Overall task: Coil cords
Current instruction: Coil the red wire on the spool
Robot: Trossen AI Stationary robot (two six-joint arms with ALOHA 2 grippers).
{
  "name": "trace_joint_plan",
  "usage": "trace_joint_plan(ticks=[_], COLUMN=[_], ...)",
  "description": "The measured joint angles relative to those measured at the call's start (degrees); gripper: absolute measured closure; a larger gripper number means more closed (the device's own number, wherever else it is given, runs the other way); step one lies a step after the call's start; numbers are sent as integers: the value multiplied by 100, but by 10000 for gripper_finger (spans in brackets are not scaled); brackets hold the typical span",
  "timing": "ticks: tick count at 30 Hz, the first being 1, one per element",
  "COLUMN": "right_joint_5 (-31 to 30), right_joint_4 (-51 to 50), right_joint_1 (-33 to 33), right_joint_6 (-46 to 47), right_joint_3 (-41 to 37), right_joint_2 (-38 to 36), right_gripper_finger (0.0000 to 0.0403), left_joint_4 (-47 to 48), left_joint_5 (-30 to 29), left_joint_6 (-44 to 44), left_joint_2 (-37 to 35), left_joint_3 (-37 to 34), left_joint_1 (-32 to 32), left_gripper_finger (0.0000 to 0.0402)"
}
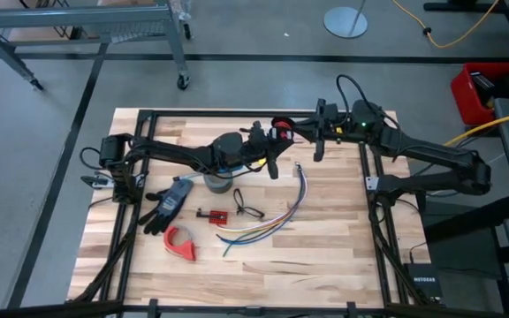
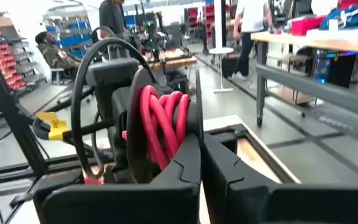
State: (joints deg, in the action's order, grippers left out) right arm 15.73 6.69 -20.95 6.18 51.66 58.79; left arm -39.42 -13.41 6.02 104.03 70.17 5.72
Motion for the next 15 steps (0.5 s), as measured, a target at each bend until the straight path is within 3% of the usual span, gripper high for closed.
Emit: trace_joint_plan(ticks=[15], right_joint_5=[37], right_joint_4=[-1503], right_joint_1=[-3], right_joint_6=[-39], right_joint_3=[9], right_joint_2=[-354], right_gripper_finger=[402], left_joint_4=[283], left_joint_5=[17], left_joint_6=[11], left_joint_2=[0], left_joint_3=[-11], left_joint_1=[-152], left_gripper_finger=[401])
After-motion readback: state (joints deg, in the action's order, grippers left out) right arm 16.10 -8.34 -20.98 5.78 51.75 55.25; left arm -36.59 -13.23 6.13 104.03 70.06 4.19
